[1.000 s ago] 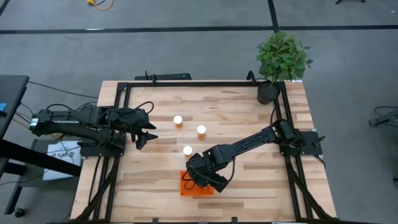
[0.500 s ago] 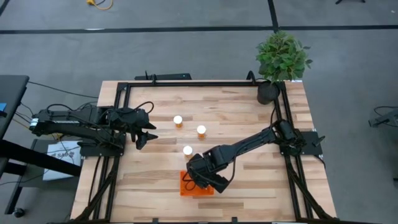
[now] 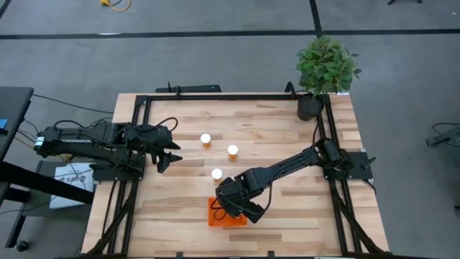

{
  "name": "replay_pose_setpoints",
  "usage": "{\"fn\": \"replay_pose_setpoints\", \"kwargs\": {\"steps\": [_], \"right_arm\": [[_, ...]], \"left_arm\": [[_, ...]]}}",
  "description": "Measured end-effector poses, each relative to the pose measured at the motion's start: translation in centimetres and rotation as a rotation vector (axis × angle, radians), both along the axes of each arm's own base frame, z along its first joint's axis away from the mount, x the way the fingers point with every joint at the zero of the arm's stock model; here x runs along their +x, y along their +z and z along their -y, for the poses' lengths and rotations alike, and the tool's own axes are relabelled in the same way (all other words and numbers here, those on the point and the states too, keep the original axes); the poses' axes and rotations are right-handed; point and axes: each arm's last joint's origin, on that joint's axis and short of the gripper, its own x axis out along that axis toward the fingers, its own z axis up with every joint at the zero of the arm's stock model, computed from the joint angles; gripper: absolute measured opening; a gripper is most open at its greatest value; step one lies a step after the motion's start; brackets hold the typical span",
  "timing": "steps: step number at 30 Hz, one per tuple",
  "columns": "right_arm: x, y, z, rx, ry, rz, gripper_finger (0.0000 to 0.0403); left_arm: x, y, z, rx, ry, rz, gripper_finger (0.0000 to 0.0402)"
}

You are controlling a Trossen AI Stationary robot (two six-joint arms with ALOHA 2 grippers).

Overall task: Pick and place pill bottles into a basket
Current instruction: Put the orange pill bottle into the orange bin

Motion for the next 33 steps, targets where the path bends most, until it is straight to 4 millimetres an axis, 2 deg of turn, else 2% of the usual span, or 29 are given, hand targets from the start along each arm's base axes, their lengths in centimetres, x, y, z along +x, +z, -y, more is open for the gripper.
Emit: {"fn": "replay_pose_setpoints", "kwargs": {"steps": [8,15,21,26,28,33], "right_arm": [[-0.1,0.3,0.2,-0.038,-0.027,-0.018,0.024],[-0.2,3.5,2.3,-0.079,-0.146,-0.104,0.024],[-0.3,6.7,5.9,-0.161,-0.296,-0.164,0.024],[-0.8,9.2,10.2,-0.163,-0.522,-0.252,0.024],[-1.1,10.5,11.9,-0.138,-0.6,-0.218,0.024],[-3.7,14.8,15.6,-0.134,-0.759,-0.103,0.024]], "left_arm": [[0.0,0.0,0.0,0.0,0.0,0.0,0.0229],[0.0,0.0,0.0,0.002,-0.009,0.001,0.0229],[1.1,-0.2,0.0,0.072,-0.06,0.004,0.0229],[2.7,-0.6,-0.1,0.198,-0.138,-0.047,0.0229],[3.5,-0.6,-0.1,0.244,-0.169,-0.069,0.0229],[5.5,0.0,-0.3,0.313,-0.236,-0.108,0.0229]]}}
